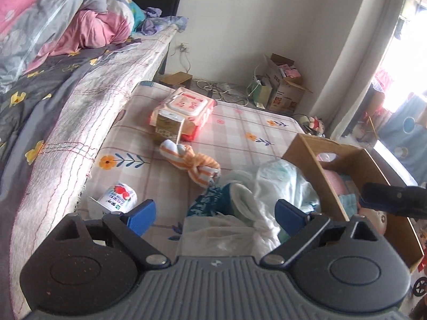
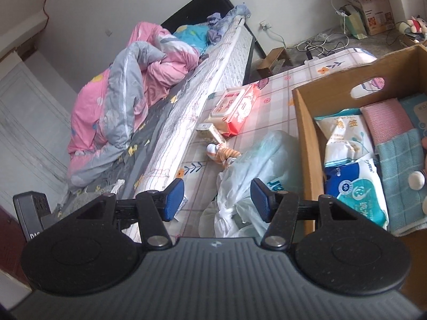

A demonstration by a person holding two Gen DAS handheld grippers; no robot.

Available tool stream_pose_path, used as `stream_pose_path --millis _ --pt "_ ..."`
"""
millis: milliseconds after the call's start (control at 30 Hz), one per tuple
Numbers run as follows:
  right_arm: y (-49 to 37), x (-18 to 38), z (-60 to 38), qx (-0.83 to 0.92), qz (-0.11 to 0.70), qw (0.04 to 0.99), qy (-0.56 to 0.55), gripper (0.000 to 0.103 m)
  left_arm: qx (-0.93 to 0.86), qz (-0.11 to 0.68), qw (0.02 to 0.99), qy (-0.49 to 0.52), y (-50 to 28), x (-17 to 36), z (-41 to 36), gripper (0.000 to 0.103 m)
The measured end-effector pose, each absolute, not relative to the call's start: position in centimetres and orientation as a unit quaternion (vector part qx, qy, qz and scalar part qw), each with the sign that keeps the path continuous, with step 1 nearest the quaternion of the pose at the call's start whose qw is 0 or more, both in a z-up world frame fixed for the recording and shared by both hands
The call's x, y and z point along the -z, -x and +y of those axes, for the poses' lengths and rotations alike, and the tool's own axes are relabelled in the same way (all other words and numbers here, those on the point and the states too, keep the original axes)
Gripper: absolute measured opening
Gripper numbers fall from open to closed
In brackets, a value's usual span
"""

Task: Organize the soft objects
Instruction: 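Grasp the orange-striped knotted sock toy with the left tool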

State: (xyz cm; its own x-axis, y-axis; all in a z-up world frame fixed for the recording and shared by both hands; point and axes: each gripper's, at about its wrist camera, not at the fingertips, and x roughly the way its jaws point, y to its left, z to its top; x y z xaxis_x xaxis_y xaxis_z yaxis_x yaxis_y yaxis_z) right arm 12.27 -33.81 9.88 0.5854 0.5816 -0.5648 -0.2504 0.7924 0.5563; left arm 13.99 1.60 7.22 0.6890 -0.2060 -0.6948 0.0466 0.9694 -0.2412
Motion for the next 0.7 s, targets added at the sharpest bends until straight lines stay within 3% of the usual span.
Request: stream_pose_path --millis 233,467,567,633,700 --pt "-17.4 -10.7 -26.4 -0.272 0.412 0.867 -0.073 0.055 0.066 0.424 0.887 0.17 -21.9 -6.2 5.3 0.096" --pt "-25.3 -7.8 -17.4 -0.301 0.438 0.843 0.079 0.055 0.05 0.47 0.867 0.157 -30.3 -2.8 3.6 0.093" --pt "-28.6 -5.6 -15.0 -0.309 0.451 0.83 0.107 0.054 0.047 0.493 0.855 0.156 -32.8 -0.9 3.1 0.08" --pt "-30.2 -4.2 -13.7 -0.31 0.458 0.824 0.125 0.054 0.043 0.514 0.84 0.171 -34.2 0.6 3.3 0.065" --pt "-31.7 -2.6 -12.4 -0.312 0.465 0.817 0.137 0.053 0.037 0.525 0.832 0.177 -35.1 1.7 3.4 0.061"
